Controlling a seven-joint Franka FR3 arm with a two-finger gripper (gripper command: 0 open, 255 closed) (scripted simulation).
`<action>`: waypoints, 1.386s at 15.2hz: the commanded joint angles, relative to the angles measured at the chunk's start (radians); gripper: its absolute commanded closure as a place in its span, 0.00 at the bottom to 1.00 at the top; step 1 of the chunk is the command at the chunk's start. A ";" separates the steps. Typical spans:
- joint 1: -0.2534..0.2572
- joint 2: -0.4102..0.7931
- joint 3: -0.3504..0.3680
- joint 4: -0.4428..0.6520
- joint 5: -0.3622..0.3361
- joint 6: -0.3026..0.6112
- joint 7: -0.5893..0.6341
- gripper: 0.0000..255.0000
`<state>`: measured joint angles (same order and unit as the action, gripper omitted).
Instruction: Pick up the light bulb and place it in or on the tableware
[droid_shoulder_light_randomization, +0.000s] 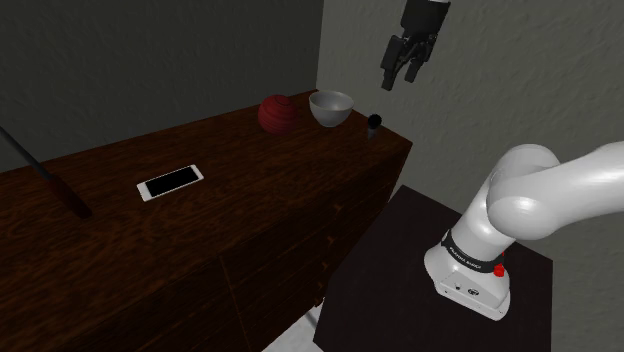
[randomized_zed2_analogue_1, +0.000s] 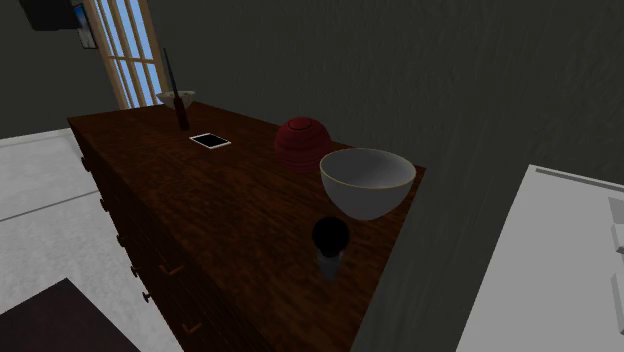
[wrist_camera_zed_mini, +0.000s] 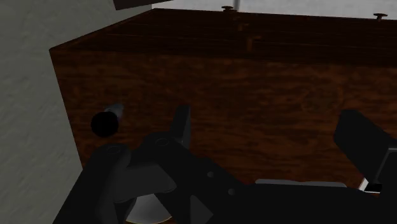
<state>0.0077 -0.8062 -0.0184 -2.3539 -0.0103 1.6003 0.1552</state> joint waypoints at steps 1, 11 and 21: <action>0.000 0.000 0.000 0.000 0.000 0.000 0.000 0.00; -0.060 0.080 -0.204 -0.161 -0.081 0.307 -0.187 0.00; -0.061 0.332 -0.442 -0.174 -0.064 0.630 -0.414 0.00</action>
<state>-0.0556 -0.5017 -0.4341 -2.5282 -0.0819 2.1951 -0.2304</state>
